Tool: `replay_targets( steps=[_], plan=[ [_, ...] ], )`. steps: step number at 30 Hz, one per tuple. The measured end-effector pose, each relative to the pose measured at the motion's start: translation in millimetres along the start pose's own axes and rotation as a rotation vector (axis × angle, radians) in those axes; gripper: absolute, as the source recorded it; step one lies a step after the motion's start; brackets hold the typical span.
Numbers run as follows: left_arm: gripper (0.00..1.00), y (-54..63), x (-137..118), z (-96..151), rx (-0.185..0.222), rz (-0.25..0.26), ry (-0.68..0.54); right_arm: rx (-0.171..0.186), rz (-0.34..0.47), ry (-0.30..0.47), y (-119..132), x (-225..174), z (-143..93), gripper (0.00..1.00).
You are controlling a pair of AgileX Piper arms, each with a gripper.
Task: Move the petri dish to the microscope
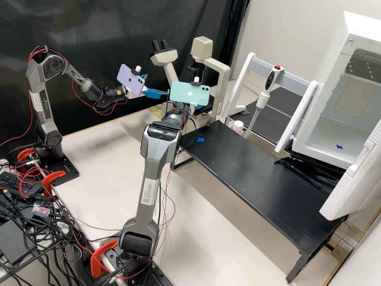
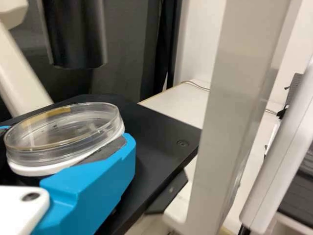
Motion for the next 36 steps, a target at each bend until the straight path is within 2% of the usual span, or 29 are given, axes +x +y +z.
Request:
replay_targets(
  steps=[4,12,18,28,29,30,31,32,34,35,36],
  plan=[
    [1.00,0.0,0,0,0.000,0.000,0.000,-0.007,-0.038,-0.016,5,11,1,0.00],
    [1.00,0.0,0,0,0.000,0.000,0.000,0.018,-0.048,-0.028,17,28,3,0.00],
    [1.00,0.0,0,0,0.000,0.000,0.000,0.021,-0.044,-0.038,22,34,7,0.00],
    [1.00,0.0,0,0,0.000,0.000,0.000,0.022,-0.054,-0.048,18,35,11,0.00],
    [1.00,0.0,0,0,0.000,0.000,0.000,0.010,-0.056,-0.054,16,35,14,0.00],
    [1.00,0.0,0,0,0.000,0.000,0.000,0.019,-0.057,-0.056,16,35,15,0.00],
    [1.00,0.0,0,0,0.000,0.000,0.000,0.012,-0.059,-0.060,15,34,16,0.00],
    [1.00,0.0,0,0,0.000,0.000,0.000,0.024,-0.059,-0.067,13,33,17,0.00],
    [1.00,0.0,0,0,0.000,0.000,0.000,0.016,-0.055,-0.070,14,30,17,0.00],
    [1.00,0.0,0,0,0.000,0.000,0.000,0.026,-0.056,-0.072,14,29,17,0.00],
    [1.00,0.0,0,0,0.000,0.000,0.000,0.017,-0.058,-0.074,15,27,17,0.00]
  ],
)
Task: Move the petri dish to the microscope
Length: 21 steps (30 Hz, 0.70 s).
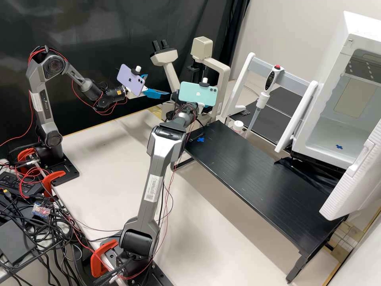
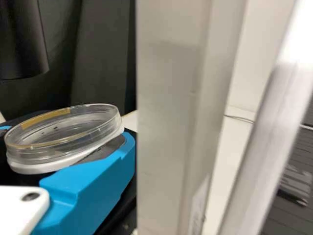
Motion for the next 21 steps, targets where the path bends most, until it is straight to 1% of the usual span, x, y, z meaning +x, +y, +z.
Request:
replay_targets(
  steps=[1,2,3,4,6,7,11,13,15,16,17,21],
  plan=[
    [1.00,0.0,0,0,0.000,0.000,0.000,0.009,0.000,-0.001,0,-2,0,0.00],
    [1.00,0.0,0,0,0.000,0.000,0.000,0.000,-0.003,-0.005,0,-3,0,0.00],
    [1.00,0.0,0,0,0.000,0.000,0.000,0.001,-0.003,-0.005,0,-4,0,0.00],
    [1.00,0.0,0,0,0.000,0.000,0.000,0.009,-0.004,-0.007,0,-5,0,0.00],
    [1.00,0.0,0,0,0.000,0.000,0.000,0.009,-0.009,-0.013,0,-7,1,0.00],
    [1.00,0.0,0,0,0.000,0.000,0.000,-0.001,-0.008,-0.014,0,-8,0,0.00],
    [1.00,0.0,0,0,0.000,0.000,0.000,-0.002,-0.033,-0.010,-2,-12,0,0.00],
    [1.00,0.0,0,0,0.000,0.000,0.000,0.004,-0.035,-0.012,-2,-13,0,0.00],
    [1.00,0.0,0,0,0.000,0.000,0.000,-0.005,-0.038,-0.014,-2,-15,1,0.00],
    [1.00,0.0,0,0,0.000,0.000,0.000,-0.001,-0.046,-0.008,-3,-15,0,0.00],
    [1.00,0.0,0,0,0.000,0.000,0.000,-0.009,-0.050,-0.005,-3,-16,0,0.00],
    [1.00,0.0,0,0,0.000,0.000,0.000,-0.015,-0.070,0.017,-5,-20,-4,0.00]
  ],
)
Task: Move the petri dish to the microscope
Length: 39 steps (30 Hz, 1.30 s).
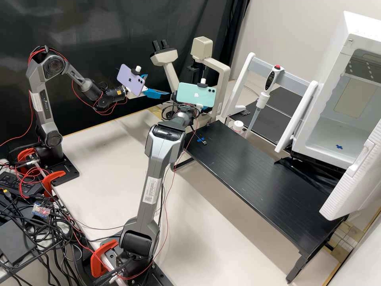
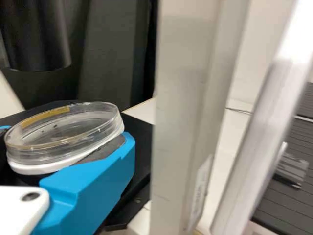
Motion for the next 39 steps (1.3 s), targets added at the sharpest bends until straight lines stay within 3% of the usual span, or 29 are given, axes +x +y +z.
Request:
replay_targets(
  steps=[12,24,25,39],
  plan=[
    [1.00,0.0,0,0,0.000,0.000,0.000,-0.031,-0.055,0.054,-7,-2,-8,0.00],
    [1.00,0.0,0,0,0.000,0.000,0.000,-0.022,-0.050,0.050,-2,4,-10,0.00],
    [1.00,0.0,0,0,0.000,0.000,0.000,-0.018,-0.052,0.051,-2,4,-11,1.00],
    [1.00,0.0,0,0,0.000,0.000,0.000,-0.025,-0.054,0.041,-3,8,-9,1.00]
  ],
)
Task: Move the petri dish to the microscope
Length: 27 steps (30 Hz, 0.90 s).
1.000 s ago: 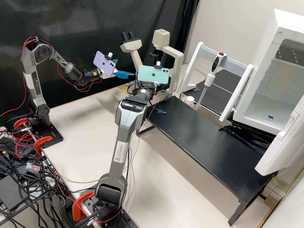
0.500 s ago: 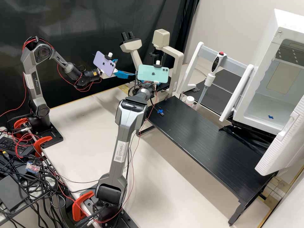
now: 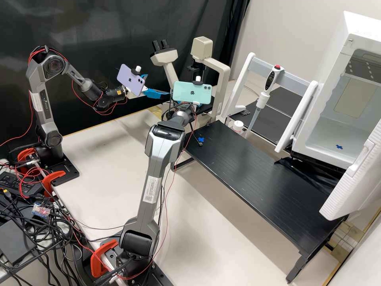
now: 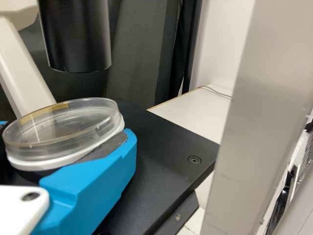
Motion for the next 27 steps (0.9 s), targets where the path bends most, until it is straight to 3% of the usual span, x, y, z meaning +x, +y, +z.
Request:
replay_targets(
  steps=[16,17,22,27],
  plan=[
    [1.00,0.0,0,0,0.000,0.000,0.000,0.023,0.014,-0.014,6,2,10,1.00],
    [1.00,0.0,0,0,0.000,0.000,0.000,0.012,0.013,-0.015,5,1,11,1.00],
    [1.00,0.0,0,0,0.000,0.000,0.000,0.024,0.017,-0.015,6,-12,15,1.00],
    [1.00,0.0,0,0,0.000,0.000,0.000,0.007,-0.006,0.010,6,-41,15,1.00]
  ],
)
